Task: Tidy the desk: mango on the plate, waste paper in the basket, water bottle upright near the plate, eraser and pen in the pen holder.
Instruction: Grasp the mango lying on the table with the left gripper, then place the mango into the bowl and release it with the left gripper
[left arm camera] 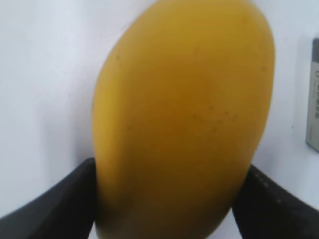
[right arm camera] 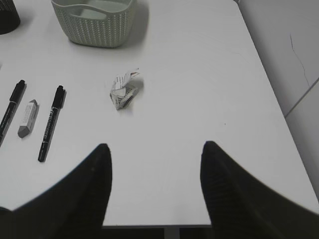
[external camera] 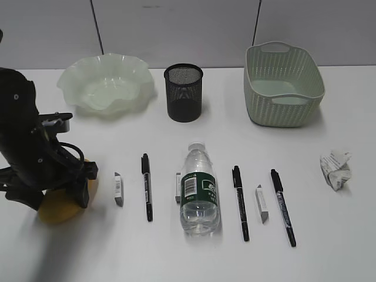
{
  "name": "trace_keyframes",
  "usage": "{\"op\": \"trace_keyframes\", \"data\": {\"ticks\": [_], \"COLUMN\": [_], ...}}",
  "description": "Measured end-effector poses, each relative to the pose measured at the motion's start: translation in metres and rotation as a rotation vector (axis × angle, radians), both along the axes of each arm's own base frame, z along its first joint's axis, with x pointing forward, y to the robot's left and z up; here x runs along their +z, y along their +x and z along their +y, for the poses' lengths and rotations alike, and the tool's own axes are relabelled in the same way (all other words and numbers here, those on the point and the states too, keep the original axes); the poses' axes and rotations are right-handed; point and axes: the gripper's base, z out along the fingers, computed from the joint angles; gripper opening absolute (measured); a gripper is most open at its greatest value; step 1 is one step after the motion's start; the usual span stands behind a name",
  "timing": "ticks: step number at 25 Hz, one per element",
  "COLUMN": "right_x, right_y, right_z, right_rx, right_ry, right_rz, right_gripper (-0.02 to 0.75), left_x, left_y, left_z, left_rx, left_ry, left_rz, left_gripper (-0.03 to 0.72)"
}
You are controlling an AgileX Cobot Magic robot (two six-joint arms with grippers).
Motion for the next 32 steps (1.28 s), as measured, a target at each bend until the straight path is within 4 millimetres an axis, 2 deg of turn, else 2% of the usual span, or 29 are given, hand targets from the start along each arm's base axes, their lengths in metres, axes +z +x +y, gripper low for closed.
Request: {"op": "trace_keyframes", "data": {"ticks": [5,8,11,16,19,22,26,29,32], "right_x": [0.000,0.000,0.000,0.000,0.000,0.000,0.000,0.000,0.000], "right_y": [0.000,0.000,0.000,0.000,0.000,0.000,0.000,0.000,0.000], "right_z": [0.000,0.000,0.000,0.000,0.000,0.000,0.000,0.000,0.000], "right_rx": [0.000,0.000,0.000,0.000,0.000,0.000,0.000,0.000,0.000], "right_ry": [0.000,-0.001,-0.001,-0.001,0.000,0.000,0.000,-0.001,-0.001], "right_rz": [0.000,0.000,0.000,0.000,0.000,0.000,0.000,0.000,0.000], "right_gripper": [0.456,0.456,0.456,0.456,0.456,0.456,0.456,0.456,0.456], "left_x": [0.000,0.009,0.037,0.109,0.144,0.163,0.161,0.142,0.118], "left_y": [0.000,-0.002,-0.001,0.020,0.048,0.083,0.134,0.170,0.198], "left_z": [0.000,0.001,0.001,-0.001,0.002,0.011,0.014,0.007,-0.002], "left_rx": [0.000,-0.001,-0.010,-0.037,-0.015,0.020,0.032,0.015,-0.010], "left_ry": [0.002,-0.002,-0.022,-0.074,-0.093,-0.092,-0.074,-0.066,-0.057], "left_rz": [0.004,-0.002,-0.077,-0.344,-0.498,-0.582,-0.628,-0.628,-0.594], "left_gripper": [0.586,0.586,0.586,0.586,0.585,0.585,0.585,0.585,0.585]}}
